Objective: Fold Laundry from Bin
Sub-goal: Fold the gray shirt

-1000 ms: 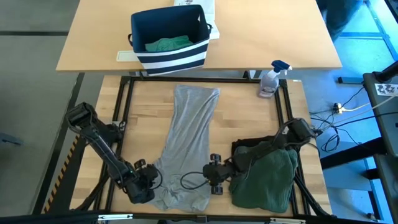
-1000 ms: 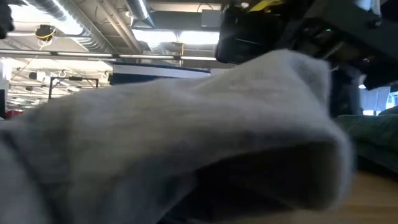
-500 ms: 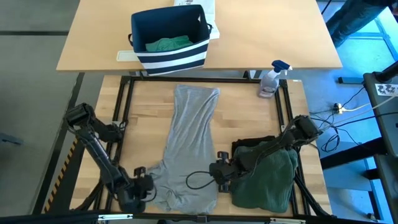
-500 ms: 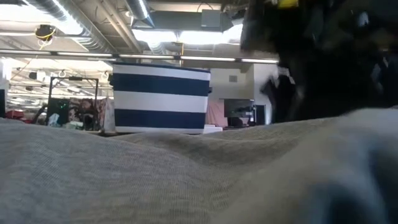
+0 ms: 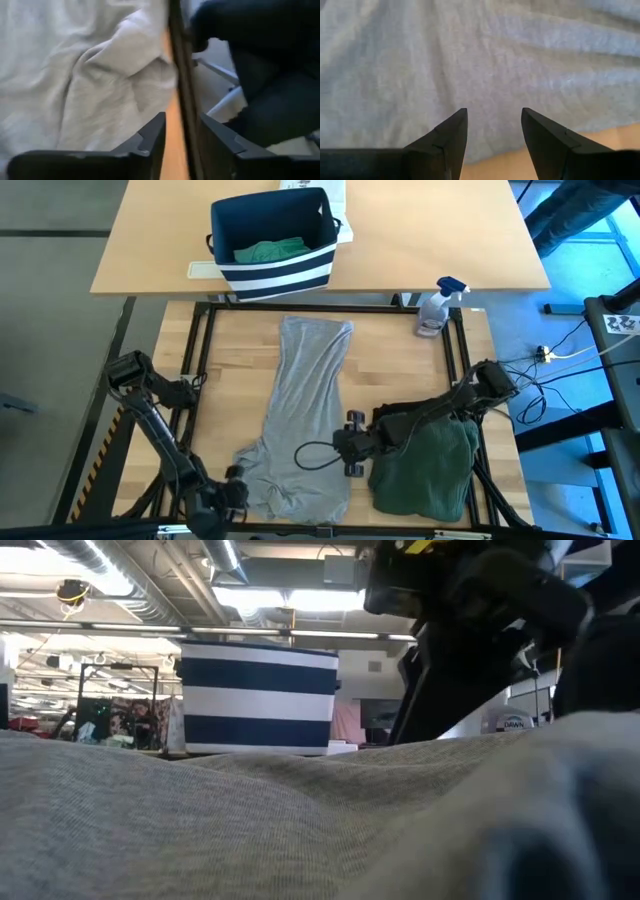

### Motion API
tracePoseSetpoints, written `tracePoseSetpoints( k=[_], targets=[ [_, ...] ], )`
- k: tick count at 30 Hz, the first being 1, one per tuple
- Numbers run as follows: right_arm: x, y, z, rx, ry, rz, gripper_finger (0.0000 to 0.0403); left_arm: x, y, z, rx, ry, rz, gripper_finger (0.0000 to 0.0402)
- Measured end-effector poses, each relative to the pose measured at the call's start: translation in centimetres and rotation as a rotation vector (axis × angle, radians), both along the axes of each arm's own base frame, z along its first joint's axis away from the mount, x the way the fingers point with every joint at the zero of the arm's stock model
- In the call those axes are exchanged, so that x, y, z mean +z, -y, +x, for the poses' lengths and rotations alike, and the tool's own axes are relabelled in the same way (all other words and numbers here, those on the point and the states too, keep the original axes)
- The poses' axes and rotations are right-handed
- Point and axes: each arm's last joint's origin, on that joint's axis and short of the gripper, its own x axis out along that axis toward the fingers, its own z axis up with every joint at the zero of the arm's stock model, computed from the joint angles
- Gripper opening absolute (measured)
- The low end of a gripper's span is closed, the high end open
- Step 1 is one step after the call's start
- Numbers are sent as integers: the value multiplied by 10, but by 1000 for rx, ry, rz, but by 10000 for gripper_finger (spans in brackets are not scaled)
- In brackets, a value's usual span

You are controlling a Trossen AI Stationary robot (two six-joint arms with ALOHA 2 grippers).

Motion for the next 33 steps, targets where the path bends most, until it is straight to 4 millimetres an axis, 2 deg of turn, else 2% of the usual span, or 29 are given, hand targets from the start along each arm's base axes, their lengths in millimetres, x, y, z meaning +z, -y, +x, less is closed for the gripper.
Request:
tracePoseSetpoints(
  k=[8, 12, 15, 20, 27, 33],
  targets=[
    [1, 16, 7, -25, 9, -19, 185, -6, -11, 9, -120, -117, 41, 191],
    [1, 18, 8, -39, 12, -14, 185, -13, 2, 21, -219, -83, 142, 220],
    [1, 17, 8, -44, 13, -8, 185, -19, 14, 25, -260, -118, 297, 226],
    [2, 17, 8, -76, 16, 15, 185, -26, 27, 27, -260, -165, 444, 227],
    [3, 16, 9, -105, 30, 41, 185, -47, 32, 20, -238, -284, 519, 227],
    [3, 11, 8, -110, 38, 62, 185, -46, 25, 13, -135, -277, 621, 227]
  ],
)
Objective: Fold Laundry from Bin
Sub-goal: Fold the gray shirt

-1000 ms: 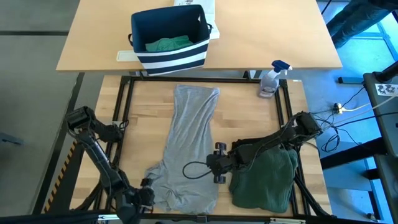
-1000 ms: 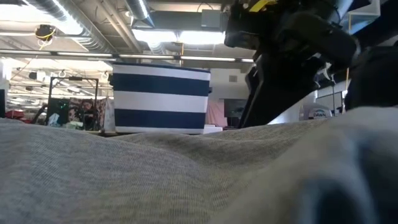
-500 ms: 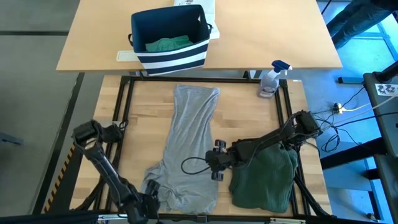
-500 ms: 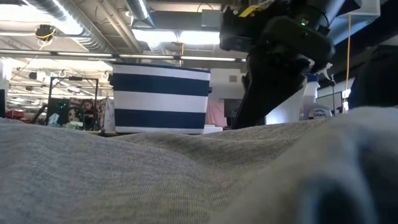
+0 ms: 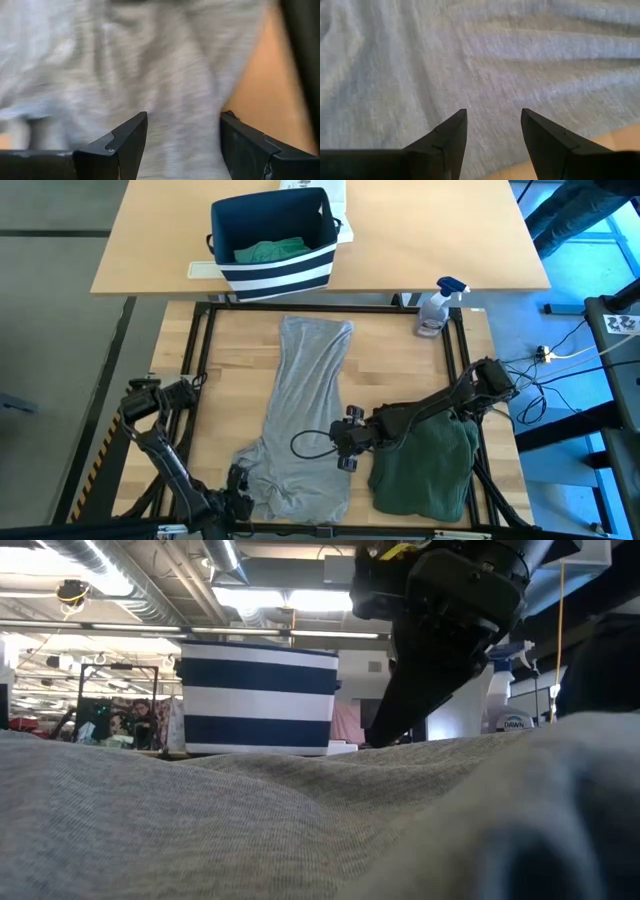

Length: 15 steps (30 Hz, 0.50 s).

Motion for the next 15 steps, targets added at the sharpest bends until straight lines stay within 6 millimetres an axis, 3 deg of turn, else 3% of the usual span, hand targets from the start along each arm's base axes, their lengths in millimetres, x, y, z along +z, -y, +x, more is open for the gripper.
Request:
tracePoseSetpoints(
  k=[9, 12, 15],
  targets=[
    [3, -13, -1, 16, 50, 12, 185, -1, -7, 3, 2, 14, 64, 221],
    [3, -12, -1, 7, 52, 8, 185, -1, -5, 1, -5, 18, 60, 192],
    [3, -12, 0, 2, 60, 7, 185, -1, -1, -1, -14, 21, 48, 138]
  ],
)
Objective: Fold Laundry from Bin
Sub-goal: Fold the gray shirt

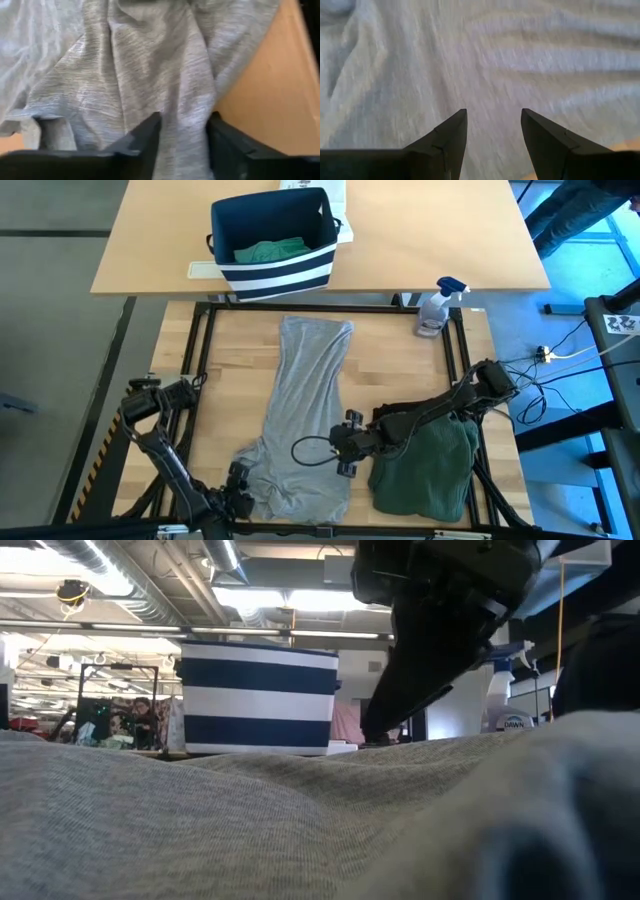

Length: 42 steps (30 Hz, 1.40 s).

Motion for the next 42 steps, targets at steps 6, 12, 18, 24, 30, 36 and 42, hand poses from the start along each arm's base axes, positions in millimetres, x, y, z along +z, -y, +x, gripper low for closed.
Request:
tracePoseSetpoints(
  k=[6, 12, 18, 24, 30, 36, 42],
  targets=[
    [12, -6, 13, 59, 180, 23, 185, 9, 7, 2, -77, -23, 13, 12],
    [33, -13, 27, 145, 436, 32, 185, 32, 11, 12, -128, -40, 52, 3],
    [44, -23, 33, 199, 581, 13, 186, 54, 11, 22, -214, -78, 97, 2],
    [40, -24, 36, 162, 578, -11, 186, 67, 8, 34, -390, -121, 158, 1],
    [36, -22, 35, 132, 546, -37, 186, 69, -4, 47, -578, -177, 267, 1],
    [24, -17, 30, 73, 424, -131, 186, 70, -19, 64, -721, -213, 389, 0],
    [20, -15, 27, 35, 376, -122, 186, 72, -31, 79, -866, -235, 571, 0]
  ],
)
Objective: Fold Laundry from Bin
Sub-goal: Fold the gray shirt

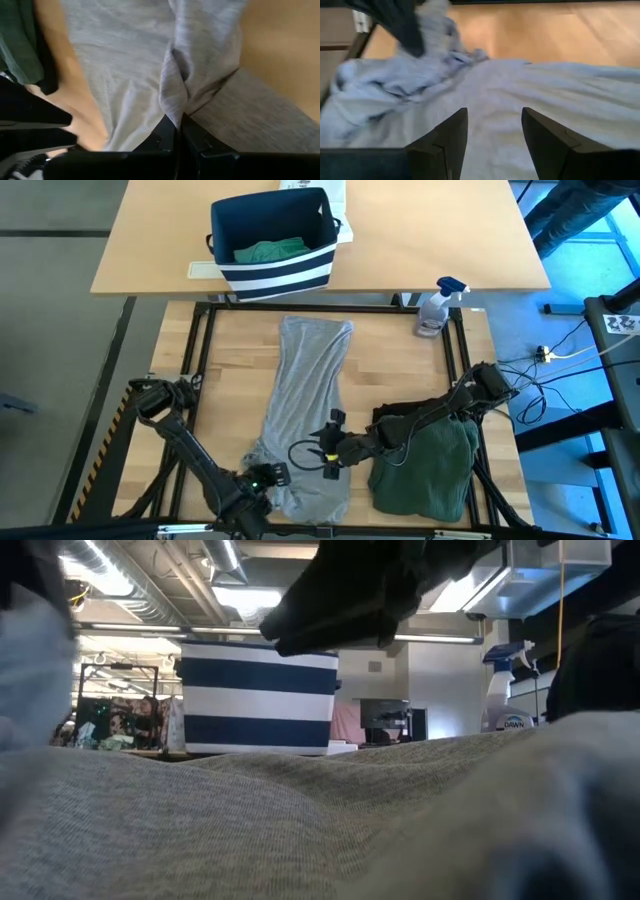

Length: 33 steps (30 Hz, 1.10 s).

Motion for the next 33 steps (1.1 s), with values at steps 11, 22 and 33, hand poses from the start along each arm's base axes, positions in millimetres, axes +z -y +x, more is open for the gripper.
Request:
tracePoseSetpoints(
  k=[11, 22, 33],
  targets=[
    [11, -16, 14, 140, 208, 220, 186, 0, -14, 14, 16, -16, 9, 0],
    [-23, -40, 51, 213, 164, 274, 186, 24, -6, 24, 35, 54, -75, 0],
    [-15, -39, 64, 195, 117, 250, 222, 39, -3, 29, 75, 73, -161, 0]
  ],
)
